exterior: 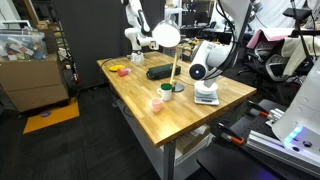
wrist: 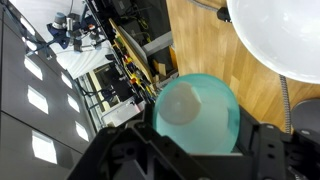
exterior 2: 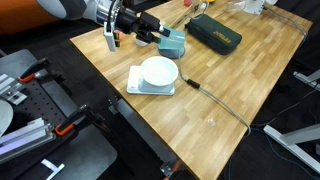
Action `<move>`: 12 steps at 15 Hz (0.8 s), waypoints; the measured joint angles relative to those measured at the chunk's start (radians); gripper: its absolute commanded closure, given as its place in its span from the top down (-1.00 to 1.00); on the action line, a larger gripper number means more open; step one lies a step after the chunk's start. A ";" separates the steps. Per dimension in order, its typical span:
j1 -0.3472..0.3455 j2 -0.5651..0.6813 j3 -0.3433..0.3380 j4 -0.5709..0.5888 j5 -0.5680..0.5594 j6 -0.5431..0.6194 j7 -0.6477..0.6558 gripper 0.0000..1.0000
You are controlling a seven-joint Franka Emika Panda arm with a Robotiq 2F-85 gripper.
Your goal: Pour the contents of the cup into the bowl
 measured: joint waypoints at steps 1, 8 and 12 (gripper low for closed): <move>0.000 -0.010 0.000 -0.004 0.000 0.000 -0.001 0.03; -0.007 -0.098 -0.001 -0.050 0.010 0.096 -0.044 0.03; -0.007 -0.145 0.000 -0.099 0.014 0.181 -0.090 0.03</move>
